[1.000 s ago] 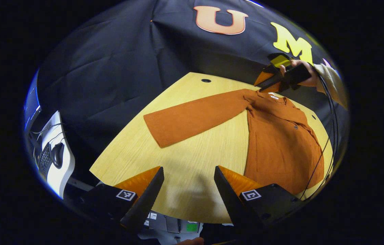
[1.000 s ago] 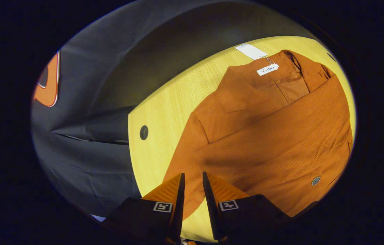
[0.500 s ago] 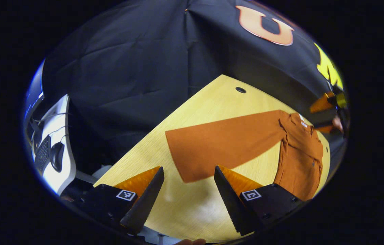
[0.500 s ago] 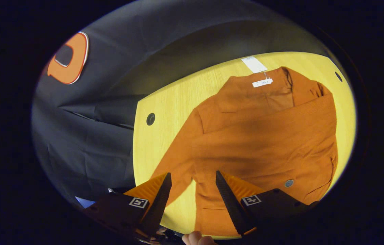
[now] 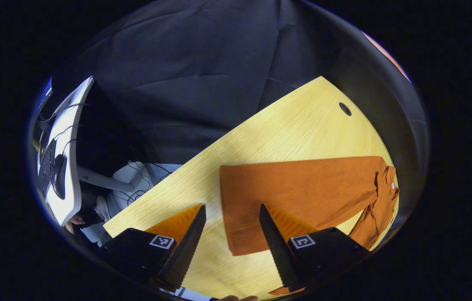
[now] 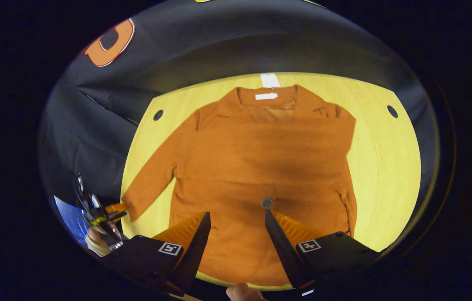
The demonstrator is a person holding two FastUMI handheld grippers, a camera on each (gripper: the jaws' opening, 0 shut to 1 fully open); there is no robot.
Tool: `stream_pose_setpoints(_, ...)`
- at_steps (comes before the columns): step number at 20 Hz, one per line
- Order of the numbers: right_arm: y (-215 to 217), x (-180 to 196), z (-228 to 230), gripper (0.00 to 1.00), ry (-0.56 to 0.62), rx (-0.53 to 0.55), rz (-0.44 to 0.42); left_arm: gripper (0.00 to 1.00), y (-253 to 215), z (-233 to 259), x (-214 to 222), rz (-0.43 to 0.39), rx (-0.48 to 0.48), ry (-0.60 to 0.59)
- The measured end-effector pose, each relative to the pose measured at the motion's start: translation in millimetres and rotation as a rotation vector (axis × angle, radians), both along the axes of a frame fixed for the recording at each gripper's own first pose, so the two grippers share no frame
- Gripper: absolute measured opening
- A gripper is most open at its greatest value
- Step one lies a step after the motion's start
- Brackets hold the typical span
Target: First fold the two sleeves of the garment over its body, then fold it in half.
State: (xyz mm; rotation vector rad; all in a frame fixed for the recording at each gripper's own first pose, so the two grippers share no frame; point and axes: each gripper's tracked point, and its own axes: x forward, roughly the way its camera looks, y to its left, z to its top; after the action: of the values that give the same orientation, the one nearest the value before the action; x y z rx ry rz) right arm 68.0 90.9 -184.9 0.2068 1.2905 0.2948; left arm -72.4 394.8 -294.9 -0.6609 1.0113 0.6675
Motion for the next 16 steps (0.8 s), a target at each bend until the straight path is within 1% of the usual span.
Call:
stream_pose_setpoints(3,-41,-36,-17,0.84,0.034,-0.023,-0.006,0.85,0,-1,2,-0.007,-0.048,0.107)
stream_pose_setpoints(5,-65,-61,-26,0.84,0.058,-0.038,-0.002,0.84,0,-3,1,-0.029,-0.082,0.194)
stream_pose_setpoints(6,-75,-69,-29,0.84,0.058,-0.045,0.01,0.84,-1,-5,-2,-0.034,-0.104,0.247)
stream_pose_setpoints(8,-102,-76,-41,0.84,0.028,-0.104,0.026,0.8,-6,-5,4,-0.02,-0.141,0.278)
stream_pose_setpoints(9,-117,-80,-46,0.84,0.021,-0.137,0.029,0.74,-6,-5,7,-0.028,-0.149,0.288)
stream_pose_setpoints(10,-126,-85,-48,0.84,0.02,-0.147,0.029,0.62,-6,-5,8,-0.038,-0.157,0.3)
stream_pose_setpoints(11,-130,-89,-49,0.84,0.023,-0.139,0.02,0.67,-7,-6,11,-0.042,-0.17,0.306)
stream_pose_setpoints(12,-134,-93,-47,0.84,0.027,-0.126,0.01,0.65,-9,-7,11,-0.039,-0.184,0.311)
stream_pose_setpoints(13,-136,-96,-46,0.84,0.026,-0.114,0.0,0.58,-13,-8,15,-0.028,-0.208,0.299)
stream_pose_setpoints(15,-145,-97,-47,0.84,0.01,-0.112,-0.021,0.31,-14,-5,19,-0.021,-0.218,0.295)
stream_pose_setpoints(16,-149,-97,-47,0.84,0.006,-0.11,-0.039,0.27,-14,-5,20,-0.019,-0.217,0.297)
